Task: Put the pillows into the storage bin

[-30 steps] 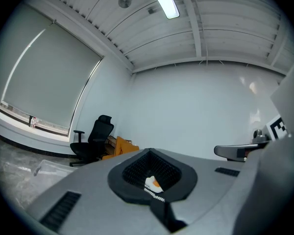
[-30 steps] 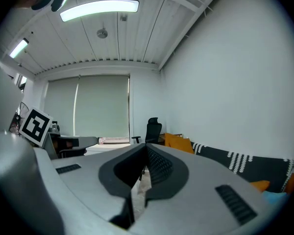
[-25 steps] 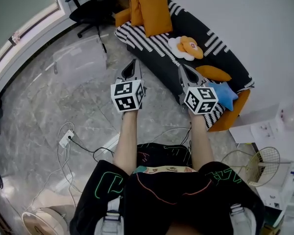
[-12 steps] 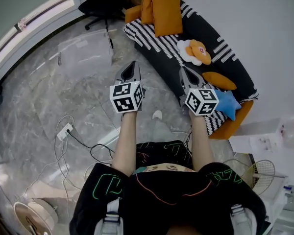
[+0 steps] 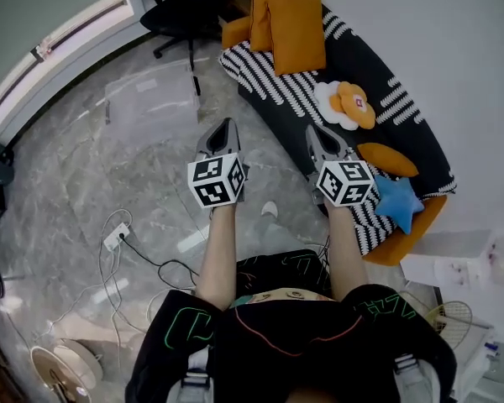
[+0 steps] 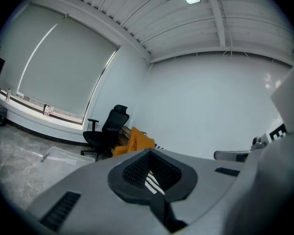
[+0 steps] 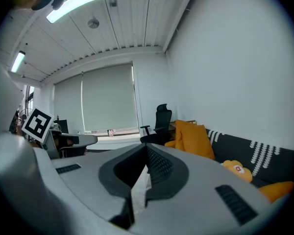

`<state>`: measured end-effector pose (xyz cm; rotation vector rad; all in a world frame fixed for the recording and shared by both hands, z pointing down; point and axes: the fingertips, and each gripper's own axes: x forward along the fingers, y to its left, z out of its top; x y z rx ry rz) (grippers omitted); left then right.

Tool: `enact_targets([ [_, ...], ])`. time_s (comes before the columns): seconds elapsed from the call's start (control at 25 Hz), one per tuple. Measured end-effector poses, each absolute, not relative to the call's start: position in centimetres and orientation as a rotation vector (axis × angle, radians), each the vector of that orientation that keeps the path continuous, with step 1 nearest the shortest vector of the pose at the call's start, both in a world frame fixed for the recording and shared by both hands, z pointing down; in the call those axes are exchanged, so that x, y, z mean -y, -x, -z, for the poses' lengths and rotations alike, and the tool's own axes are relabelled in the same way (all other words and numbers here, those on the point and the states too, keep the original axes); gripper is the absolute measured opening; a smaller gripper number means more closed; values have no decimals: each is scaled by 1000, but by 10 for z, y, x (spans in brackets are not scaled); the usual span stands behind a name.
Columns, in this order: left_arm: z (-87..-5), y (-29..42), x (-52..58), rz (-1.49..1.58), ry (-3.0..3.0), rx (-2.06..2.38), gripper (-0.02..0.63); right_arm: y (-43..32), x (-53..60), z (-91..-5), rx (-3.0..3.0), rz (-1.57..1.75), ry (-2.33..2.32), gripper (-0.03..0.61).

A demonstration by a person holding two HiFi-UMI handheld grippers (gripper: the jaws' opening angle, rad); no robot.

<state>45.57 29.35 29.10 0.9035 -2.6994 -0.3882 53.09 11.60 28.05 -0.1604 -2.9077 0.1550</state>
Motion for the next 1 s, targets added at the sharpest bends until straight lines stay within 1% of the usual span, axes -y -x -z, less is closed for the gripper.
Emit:
enact_targets([
  [0.16, -320, -427, -236, 373, -912, 2618, -5, -500, -59, -303, 2843, -199, 107, 3],
  [0.32, -329, -390, -182, 411, -893, 2596, -5, -465, -5, -308, 2820, -177, 118, 3],
  [0.64, -287, -328, -91, 363, -986, 2654, -5, -395, 87, -274, 2890, -215, 95, 3],
  [0.76, -281, -313, -80, 335, -987, 2667, -5, -375, 97, -273, 2892, -232, 116, 3],
  [1.0, -273, -270, -92, 358, -896, 2725, -5, -331, 88, -265, 2919, -220, 237, 3],
])
